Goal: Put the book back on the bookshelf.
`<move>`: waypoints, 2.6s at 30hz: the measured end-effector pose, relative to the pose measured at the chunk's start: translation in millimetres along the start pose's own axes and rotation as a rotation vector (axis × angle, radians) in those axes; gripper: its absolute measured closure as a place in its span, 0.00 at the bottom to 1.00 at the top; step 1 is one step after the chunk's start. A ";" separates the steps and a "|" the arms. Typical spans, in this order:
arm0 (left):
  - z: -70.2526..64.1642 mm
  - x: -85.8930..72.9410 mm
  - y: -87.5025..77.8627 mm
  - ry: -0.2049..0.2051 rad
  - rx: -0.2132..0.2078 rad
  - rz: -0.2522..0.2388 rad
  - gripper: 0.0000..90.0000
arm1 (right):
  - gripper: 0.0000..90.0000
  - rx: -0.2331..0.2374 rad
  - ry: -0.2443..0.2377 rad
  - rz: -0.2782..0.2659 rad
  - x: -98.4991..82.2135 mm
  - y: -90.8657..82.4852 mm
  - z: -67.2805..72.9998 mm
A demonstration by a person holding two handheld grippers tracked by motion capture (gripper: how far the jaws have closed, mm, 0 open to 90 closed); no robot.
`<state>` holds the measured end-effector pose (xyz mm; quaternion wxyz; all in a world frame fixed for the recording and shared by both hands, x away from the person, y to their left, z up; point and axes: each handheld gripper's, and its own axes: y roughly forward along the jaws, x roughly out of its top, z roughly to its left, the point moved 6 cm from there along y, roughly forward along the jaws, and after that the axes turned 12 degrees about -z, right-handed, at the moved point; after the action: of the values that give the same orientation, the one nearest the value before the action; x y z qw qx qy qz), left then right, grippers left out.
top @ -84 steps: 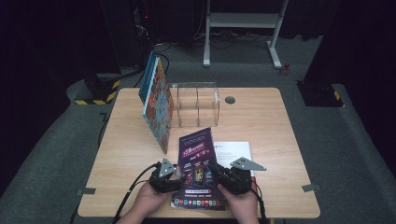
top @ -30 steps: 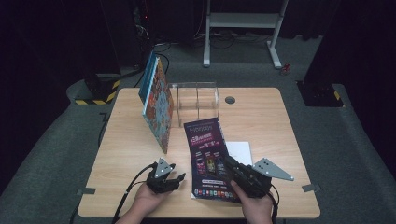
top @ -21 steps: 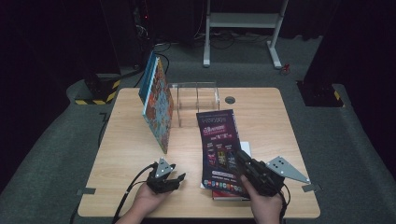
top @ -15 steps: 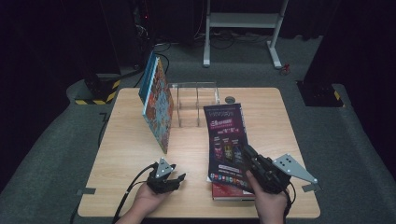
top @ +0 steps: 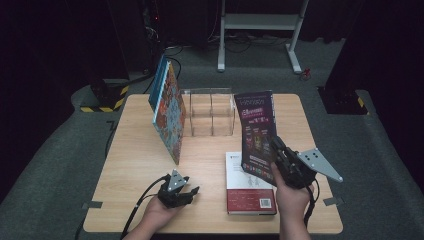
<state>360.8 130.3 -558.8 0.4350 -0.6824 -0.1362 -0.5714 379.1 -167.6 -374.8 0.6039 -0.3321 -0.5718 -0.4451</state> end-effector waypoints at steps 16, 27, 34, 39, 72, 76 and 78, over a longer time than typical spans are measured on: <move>-0.9 -0.3 -0.2 -0.001 -0.008 0.000 0.50 | 0.94 -0.091 -0.041 -0.043 1.9 46.5 -29.3; -0.7 -0.5 0.0 -0.003 -0.013 0.003 0.50 | 0.94 -0.106 -0.037 -0.042 -12.9 50.7 -29.7; -2.0 -0.7 0.9 -0.004 -0.017 0.006 0.50 | 0.94 -0.096 -0.029 -0.065 -20.0 27.9 -16.9; -2.1 -0.8 1.6 -0.001 -0.019 0.012 0.50 | 0.94 -0.086 -0.016 -0.061 -22.9 17.8 -13.2; -2.4 1.0 0.8 0.023 0.002 0.007 0.47 | 0.94 -0.052 -0.128 -0.003 -62.4 -49.6 26.9; -5.1 7.7 -2.3 -0.010 -0.008 -0.022 0.44 | 0.94 -0.050 -0.114 -0.008 -61.4 -49.9 25.5; -8.3 17.5 -6.3 -0.022 -0.017 -0.058 0.43 | 0.94 -0.047 -0.101 -0.008 -61.1 -50.8 25.4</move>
<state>356.5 122.3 -540.6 0.4109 -0.6881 -0.1559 -0.5774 325.5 -154.4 -437.3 0.5643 -0.3660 -0.5924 -0.4435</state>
